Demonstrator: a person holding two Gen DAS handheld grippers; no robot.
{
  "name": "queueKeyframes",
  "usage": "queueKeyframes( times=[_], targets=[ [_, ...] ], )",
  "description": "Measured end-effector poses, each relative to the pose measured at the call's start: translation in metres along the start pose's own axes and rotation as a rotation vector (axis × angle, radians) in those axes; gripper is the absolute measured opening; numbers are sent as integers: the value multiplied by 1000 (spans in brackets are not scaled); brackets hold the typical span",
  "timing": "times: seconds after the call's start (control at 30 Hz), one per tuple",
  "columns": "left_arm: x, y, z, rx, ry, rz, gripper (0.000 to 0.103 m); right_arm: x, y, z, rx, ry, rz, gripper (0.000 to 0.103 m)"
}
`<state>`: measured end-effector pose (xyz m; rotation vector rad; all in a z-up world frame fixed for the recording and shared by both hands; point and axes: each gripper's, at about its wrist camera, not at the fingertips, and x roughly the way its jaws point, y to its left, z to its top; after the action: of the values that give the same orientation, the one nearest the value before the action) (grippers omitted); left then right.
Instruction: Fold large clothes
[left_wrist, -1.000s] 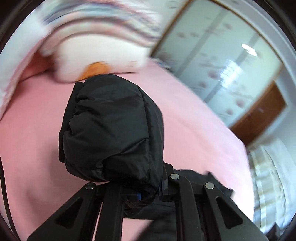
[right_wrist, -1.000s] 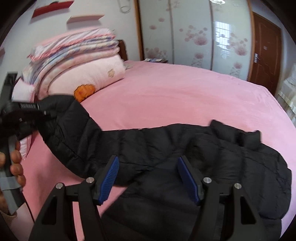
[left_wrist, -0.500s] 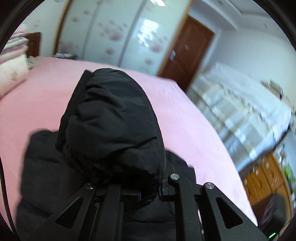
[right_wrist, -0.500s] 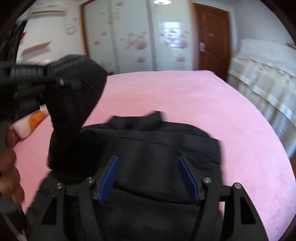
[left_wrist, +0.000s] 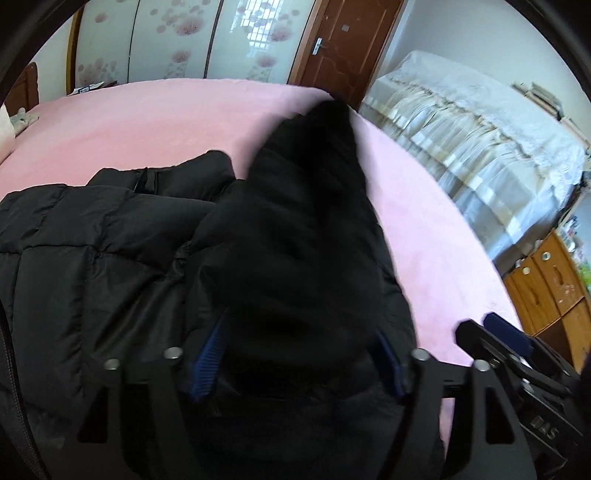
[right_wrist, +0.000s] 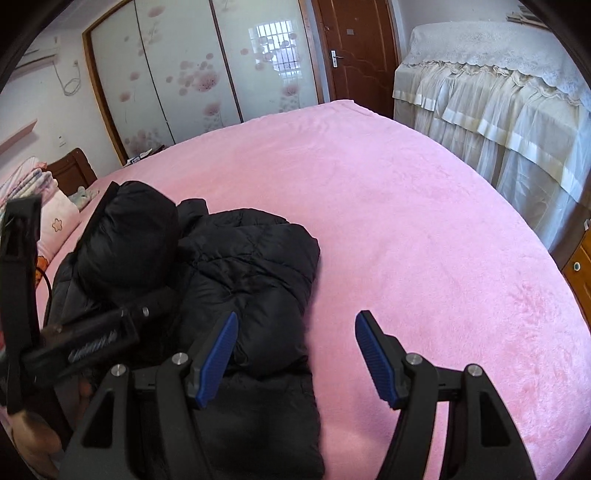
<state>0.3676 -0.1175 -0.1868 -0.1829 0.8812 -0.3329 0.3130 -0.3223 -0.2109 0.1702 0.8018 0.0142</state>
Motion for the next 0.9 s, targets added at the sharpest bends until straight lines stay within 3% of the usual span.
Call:
queueKeyframes(
  times=[0.13,0.23,0.33,0.47,0.53,0.6,0.77,0.9],
  targets=[
    [-6,-5,-5,-32,6,-50,74,-4,7,6,-14,-12,17,67],
    [-36,17,-10,-78,-15,-90,74,-9,12,10,-31,-19,28,67],
    [-74,45,-20,-114,-40,-81,75,-13,17,15,-40,-18,37,67],
    [-107,88,-29,-145,-93,33,83,-18,22,23,-26,-10,85,68],
    [-116,119,-29,-151,-114,150,84,-21,27,27,-18,-10,106,79],
    [-120,152,-29,-188,-104,220,84,-19,33,32,-12,-5,111,84],
    [-111,237,-30,-348,-54,265,84,13,45,36,1,97,90,84],
    [-92,269,-26,-382,-25,259,84,34,45,36,23,130,57,84]
  ],
)
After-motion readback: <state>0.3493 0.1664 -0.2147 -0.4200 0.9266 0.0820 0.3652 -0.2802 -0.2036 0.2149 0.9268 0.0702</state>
